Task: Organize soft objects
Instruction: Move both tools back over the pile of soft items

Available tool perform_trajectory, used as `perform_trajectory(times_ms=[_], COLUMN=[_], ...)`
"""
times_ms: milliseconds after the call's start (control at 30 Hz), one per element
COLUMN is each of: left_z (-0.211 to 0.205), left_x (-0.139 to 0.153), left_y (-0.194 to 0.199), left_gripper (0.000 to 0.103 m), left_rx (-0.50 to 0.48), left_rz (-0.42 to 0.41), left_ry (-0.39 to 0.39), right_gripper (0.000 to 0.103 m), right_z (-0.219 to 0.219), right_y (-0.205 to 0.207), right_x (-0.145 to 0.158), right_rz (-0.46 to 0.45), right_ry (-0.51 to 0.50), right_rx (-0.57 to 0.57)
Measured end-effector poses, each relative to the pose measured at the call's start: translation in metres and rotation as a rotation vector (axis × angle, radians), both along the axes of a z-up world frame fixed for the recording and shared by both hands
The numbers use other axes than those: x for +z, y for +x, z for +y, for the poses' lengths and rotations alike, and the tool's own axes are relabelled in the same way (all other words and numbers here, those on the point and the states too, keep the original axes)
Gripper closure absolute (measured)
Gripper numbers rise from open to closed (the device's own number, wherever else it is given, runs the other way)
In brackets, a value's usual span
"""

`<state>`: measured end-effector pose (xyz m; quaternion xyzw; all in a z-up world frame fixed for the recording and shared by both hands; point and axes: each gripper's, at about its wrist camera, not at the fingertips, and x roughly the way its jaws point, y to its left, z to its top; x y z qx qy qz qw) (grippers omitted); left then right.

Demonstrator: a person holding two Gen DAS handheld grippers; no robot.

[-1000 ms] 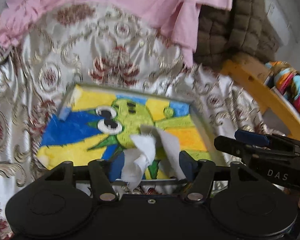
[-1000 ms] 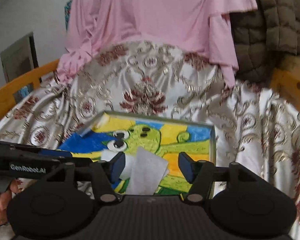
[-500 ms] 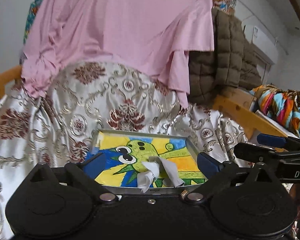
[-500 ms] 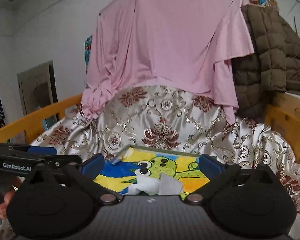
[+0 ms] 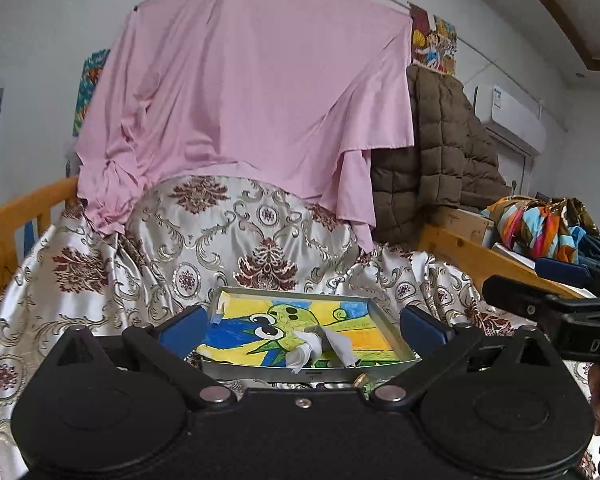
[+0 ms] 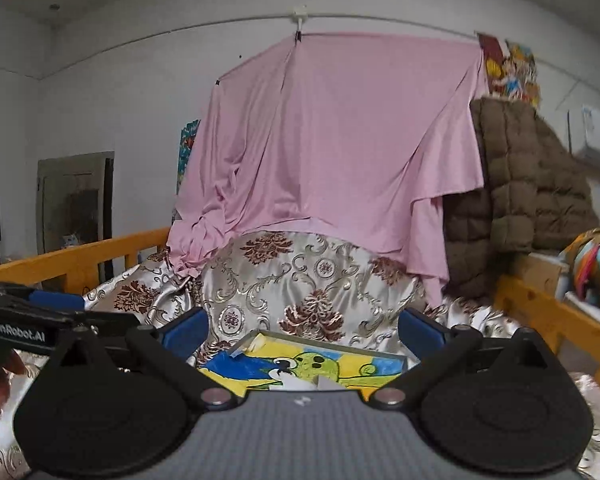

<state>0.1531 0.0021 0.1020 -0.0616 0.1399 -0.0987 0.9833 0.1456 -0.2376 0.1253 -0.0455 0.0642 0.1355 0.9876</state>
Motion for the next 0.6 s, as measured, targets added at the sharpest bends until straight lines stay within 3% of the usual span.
perform_trajectory(times_ms=[267, 600], left_z=[0.006, 0.017], left_x=[-0.011, -0.038], left_y=[-0.045, -0.082], left_gripper=[0.001, 0.001], left_rx=[-0.023, -0.015], left_rz=[-0.03, -0.035], left_ry=[0.028, 0.073], right_gripper=[0.0, 0.0], right_z=[0.02, 0.025], right_y=[-0.038, -0.069], right_x=[-0.018, -0.041], right_rz=[-0.043, -0.043], right_ry=[-0.051, -0.017], right_rx=[-0.075, -0.055])
